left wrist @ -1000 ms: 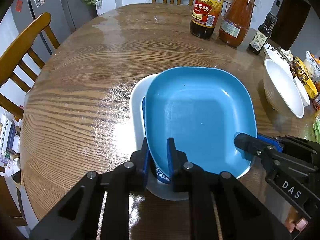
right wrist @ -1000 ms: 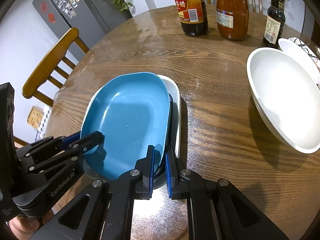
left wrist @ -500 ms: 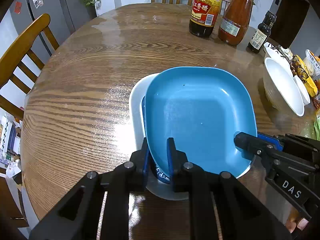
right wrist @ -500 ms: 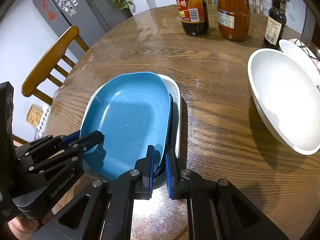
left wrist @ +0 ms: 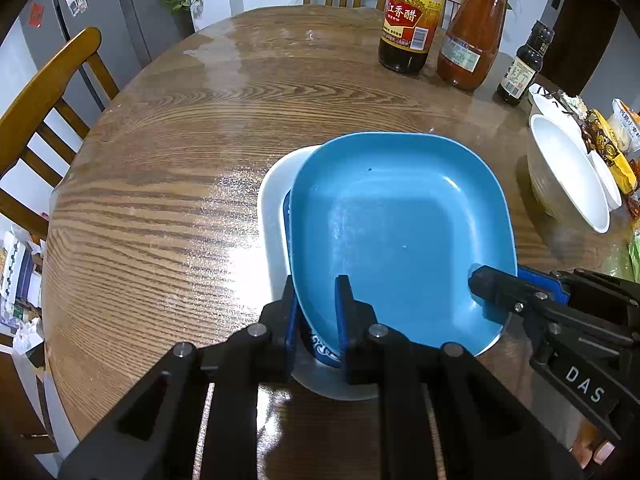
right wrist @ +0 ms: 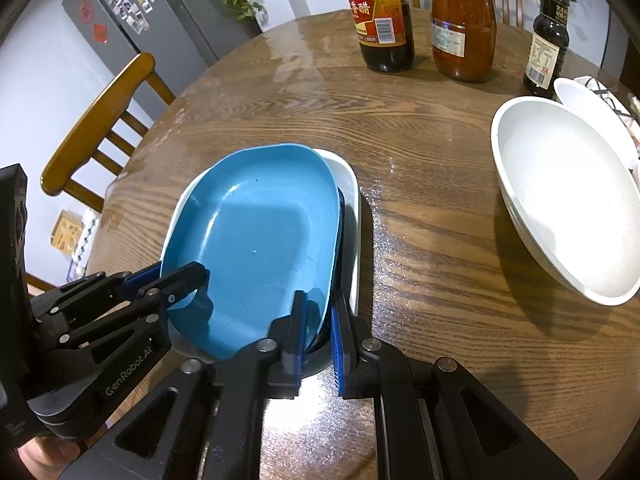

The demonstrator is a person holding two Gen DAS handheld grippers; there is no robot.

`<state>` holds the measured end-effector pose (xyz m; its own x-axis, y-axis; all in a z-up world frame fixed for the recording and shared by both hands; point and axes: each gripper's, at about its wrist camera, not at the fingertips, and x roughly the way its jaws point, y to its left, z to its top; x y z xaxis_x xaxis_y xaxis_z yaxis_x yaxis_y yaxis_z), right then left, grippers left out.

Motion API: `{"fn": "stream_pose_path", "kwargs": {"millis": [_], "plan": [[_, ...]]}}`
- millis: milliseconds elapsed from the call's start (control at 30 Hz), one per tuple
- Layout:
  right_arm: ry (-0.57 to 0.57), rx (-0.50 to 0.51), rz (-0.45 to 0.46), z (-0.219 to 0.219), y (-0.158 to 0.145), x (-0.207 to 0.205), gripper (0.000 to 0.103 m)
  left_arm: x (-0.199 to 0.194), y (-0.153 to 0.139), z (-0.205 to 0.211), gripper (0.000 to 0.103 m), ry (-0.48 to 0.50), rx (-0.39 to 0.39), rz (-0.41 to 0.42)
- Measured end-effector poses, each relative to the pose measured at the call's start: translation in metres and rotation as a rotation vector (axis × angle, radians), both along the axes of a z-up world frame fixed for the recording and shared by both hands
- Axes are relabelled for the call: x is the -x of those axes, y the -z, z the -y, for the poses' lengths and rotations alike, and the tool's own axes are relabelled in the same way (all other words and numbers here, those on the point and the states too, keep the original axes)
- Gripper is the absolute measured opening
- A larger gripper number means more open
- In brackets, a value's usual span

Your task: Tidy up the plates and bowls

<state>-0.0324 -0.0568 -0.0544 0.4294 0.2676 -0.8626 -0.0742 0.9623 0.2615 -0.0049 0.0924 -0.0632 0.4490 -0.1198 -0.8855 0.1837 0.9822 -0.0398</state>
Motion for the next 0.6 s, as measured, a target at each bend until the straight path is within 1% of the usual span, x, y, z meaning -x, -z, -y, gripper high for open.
{"fn": "stream_pose_path", "kwargs": {"millis": [100,200,600], "plan": [[0.002,0.008,0.001,-0.0005,-0.0010,0.0007,0.012,0.0001,-0.0002,-0.0006,0.017,-0.001,0.000,0.000],[0.003,0.019,0.011,-0.0004,-0.0032,0.0021,0.012,0.0006,-0.0007,-0.0003,0.019,-0.002,-0.008,0.001],[0.000,0.031,0.016,-0.0003,-0.0052,0.0021,0.012,0.0024,-0.0020,-0.0001,0.020,-0.002,-0.014,0.002]]}}
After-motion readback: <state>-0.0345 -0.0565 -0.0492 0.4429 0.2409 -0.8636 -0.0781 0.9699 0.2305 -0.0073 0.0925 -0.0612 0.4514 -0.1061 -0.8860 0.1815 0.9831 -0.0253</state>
